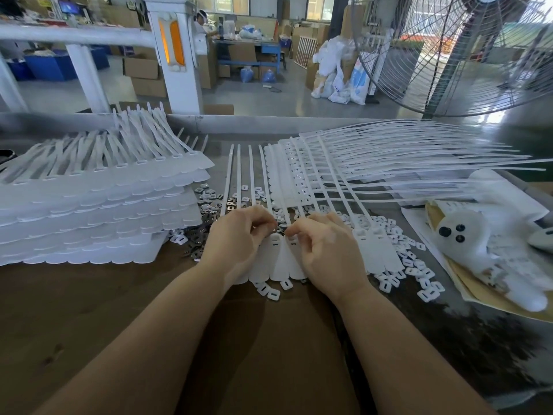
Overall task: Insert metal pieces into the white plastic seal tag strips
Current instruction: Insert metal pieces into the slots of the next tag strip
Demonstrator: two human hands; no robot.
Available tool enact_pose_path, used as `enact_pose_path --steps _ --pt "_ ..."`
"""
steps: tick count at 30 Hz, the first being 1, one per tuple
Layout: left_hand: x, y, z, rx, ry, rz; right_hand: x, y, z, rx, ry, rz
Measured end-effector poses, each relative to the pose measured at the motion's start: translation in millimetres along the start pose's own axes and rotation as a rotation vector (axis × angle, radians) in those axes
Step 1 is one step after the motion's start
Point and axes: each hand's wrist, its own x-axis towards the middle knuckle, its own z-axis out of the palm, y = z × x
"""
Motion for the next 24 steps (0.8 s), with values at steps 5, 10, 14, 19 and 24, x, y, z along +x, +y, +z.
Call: enact_pose_path --steps 5,10,14,19,24 --pt "2 0 -1 0.025 -0.049 -0.032 0 1 0 0.004 0.004 0.003" --pt "14 5 -12 -0.01 -0.217 -0.097 1 1 1 0.0 0.002 0.008" --pt "24 10 -16 -0.004 -0.295 -0.162 0 1 1 -0.001 0.001 0.004" --pt "29 12 -15 0.016 -0.276 -0.234 1 1 1 -0.006 -0.012 0.008" --pt "29 10 -13 0.003 -0.231 -0.235 0 1 1 0.001 -0.012 0.014"
